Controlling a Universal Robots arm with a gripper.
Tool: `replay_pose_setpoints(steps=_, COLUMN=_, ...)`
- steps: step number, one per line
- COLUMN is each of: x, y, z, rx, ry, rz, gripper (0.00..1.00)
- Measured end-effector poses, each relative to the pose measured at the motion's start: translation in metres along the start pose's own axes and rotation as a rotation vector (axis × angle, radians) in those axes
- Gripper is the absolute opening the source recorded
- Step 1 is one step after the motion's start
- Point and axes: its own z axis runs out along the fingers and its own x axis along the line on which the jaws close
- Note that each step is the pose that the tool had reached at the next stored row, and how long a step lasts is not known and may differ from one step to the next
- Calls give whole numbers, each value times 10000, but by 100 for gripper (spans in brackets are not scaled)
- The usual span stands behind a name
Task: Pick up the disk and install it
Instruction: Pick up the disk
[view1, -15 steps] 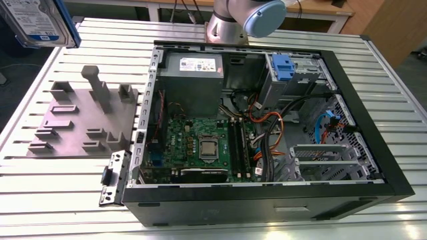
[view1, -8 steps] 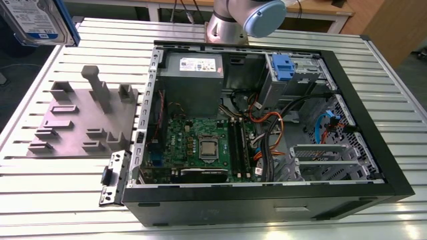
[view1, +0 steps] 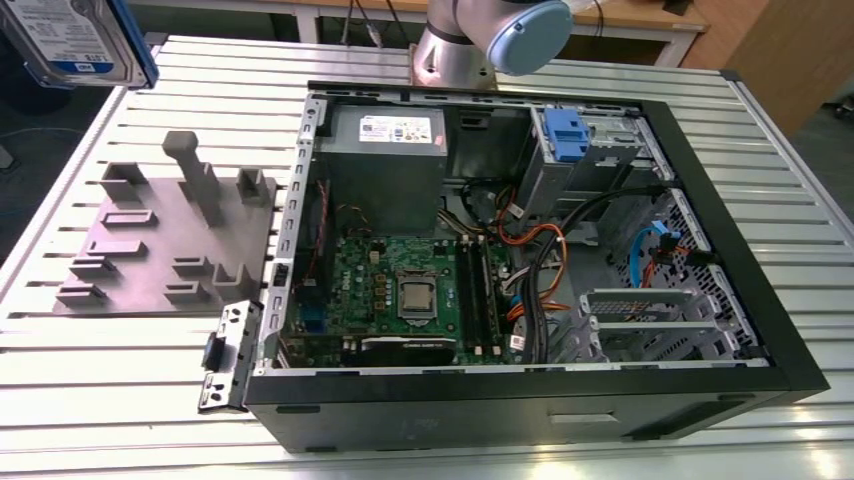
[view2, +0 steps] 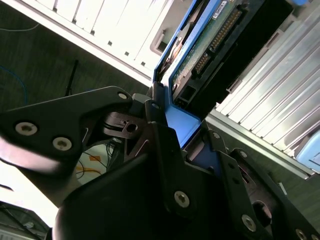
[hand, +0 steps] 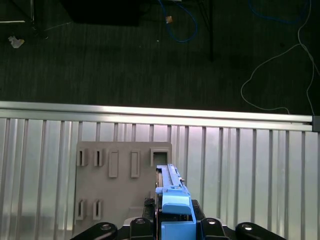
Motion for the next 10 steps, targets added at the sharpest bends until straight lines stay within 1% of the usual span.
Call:
replay_pose_setpoints(steps=6, x=-2, y=1, z=-31, rx=-1, ry=0, rz=0, gripper=37)
replay_pose_setpoints(steps=10, x=-2, y=1, z=-36, rx=1, ry=0, rz=0, gripper=37)
